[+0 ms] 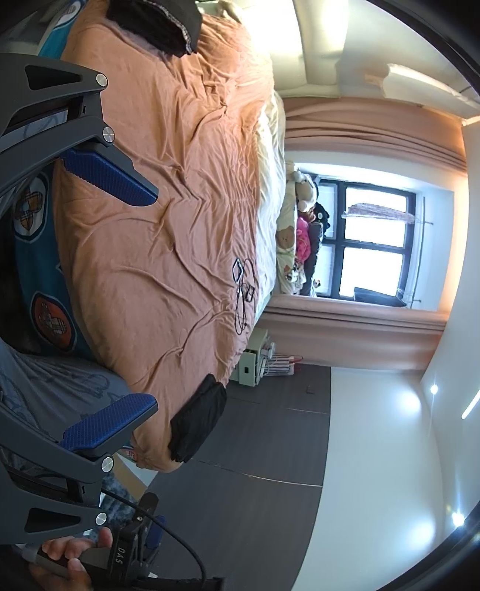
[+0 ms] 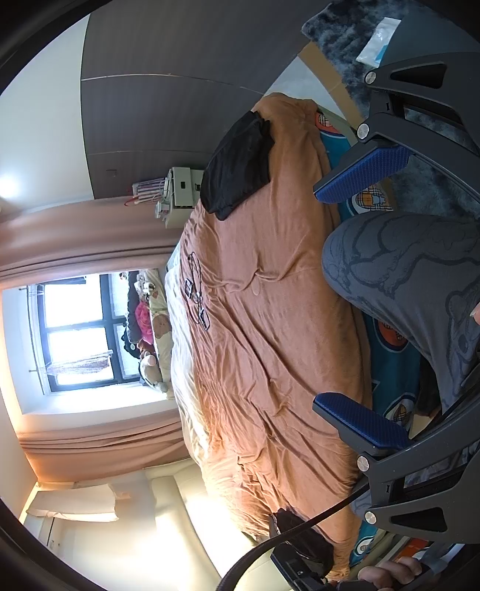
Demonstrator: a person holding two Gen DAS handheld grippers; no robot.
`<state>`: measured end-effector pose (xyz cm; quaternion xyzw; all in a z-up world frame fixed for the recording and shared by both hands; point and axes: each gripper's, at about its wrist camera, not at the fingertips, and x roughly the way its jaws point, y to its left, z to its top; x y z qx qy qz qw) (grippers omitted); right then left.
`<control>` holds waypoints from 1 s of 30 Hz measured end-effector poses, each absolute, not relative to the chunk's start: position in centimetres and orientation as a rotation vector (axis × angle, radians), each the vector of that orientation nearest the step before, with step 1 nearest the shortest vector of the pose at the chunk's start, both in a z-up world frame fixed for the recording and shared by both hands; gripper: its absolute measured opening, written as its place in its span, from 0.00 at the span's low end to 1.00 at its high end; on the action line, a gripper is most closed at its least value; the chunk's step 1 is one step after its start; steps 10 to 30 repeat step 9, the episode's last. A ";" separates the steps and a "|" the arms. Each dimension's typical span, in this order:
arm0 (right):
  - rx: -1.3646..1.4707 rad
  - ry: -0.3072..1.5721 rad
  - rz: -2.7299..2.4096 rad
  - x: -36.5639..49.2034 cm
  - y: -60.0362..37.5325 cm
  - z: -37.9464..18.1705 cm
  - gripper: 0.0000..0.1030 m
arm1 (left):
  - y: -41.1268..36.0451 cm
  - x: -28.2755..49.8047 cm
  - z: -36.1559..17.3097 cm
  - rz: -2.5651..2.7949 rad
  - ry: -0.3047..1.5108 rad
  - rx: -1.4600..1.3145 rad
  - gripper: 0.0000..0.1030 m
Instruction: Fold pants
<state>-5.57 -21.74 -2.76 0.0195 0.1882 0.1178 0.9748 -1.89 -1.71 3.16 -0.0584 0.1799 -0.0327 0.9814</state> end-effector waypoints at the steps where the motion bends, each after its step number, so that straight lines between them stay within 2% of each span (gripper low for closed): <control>1: 0.039 0.381 0.237 -5.6 -21.7 -2.8 1.00 | -1.6 -1.8 3.1 -0.065 0.365 -0.120 0.99; 30: 0.037 0.379 0.232 -5.6 -21.8 -2.5 1.00 | -1.8 -1.9 3.2 -0.067 0.364 -0.108 0.99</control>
